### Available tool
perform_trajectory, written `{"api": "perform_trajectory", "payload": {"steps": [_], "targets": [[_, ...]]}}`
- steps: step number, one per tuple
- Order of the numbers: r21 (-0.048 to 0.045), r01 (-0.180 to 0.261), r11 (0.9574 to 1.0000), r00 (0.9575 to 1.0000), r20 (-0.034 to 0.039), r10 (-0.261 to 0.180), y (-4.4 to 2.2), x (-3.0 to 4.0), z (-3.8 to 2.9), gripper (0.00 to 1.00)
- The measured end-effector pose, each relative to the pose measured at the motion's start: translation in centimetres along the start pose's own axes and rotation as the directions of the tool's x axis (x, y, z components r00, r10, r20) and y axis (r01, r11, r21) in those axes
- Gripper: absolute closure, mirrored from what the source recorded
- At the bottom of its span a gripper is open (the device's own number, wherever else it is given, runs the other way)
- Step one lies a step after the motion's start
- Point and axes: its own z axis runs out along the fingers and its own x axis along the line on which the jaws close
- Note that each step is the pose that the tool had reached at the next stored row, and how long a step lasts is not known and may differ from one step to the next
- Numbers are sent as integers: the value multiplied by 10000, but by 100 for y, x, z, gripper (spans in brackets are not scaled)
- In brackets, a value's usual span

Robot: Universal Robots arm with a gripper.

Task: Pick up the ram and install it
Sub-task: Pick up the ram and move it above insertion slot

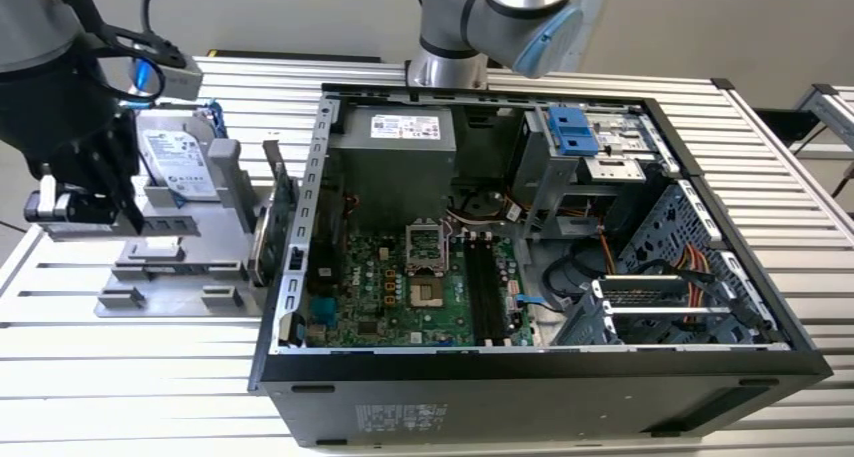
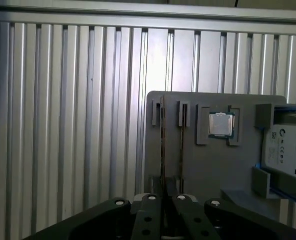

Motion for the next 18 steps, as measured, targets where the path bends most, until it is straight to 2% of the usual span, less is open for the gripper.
{"api": "perform_trajectory", "payload": {"steps": [18], "targets": [[2,0,10000,10000,19,0,8,0,-248,100]]}}
